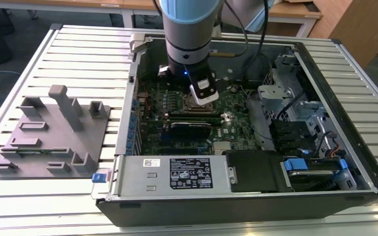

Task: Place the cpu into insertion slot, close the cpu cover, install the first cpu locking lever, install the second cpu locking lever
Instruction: 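Install the second cpu locking lever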

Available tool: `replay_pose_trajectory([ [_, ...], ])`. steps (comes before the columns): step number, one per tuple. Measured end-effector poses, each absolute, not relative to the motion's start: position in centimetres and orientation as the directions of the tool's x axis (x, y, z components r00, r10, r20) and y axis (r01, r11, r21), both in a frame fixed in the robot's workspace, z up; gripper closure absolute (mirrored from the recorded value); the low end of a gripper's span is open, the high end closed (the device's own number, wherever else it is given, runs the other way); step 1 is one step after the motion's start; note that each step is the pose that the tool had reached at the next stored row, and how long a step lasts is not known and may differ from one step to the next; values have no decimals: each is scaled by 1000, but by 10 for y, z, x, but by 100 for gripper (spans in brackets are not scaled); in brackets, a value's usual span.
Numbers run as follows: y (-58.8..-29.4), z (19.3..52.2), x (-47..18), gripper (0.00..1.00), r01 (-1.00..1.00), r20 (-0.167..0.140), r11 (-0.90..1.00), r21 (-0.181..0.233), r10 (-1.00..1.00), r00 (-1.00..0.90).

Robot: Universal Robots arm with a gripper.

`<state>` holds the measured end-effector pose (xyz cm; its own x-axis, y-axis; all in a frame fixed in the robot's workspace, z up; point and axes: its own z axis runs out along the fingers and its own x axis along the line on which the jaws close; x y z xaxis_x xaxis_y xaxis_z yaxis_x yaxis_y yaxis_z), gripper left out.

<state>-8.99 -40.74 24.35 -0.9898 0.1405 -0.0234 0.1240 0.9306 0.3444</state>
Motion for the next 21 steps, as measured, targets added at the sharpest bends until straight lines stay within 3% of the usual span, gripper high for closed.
replay_pose_trajectory([
  [8,-407,244,-90,90,124,-24,932,339,141,-990],
  [21,-407,244,-89,90,125,-39,963,240,138,-990],
])
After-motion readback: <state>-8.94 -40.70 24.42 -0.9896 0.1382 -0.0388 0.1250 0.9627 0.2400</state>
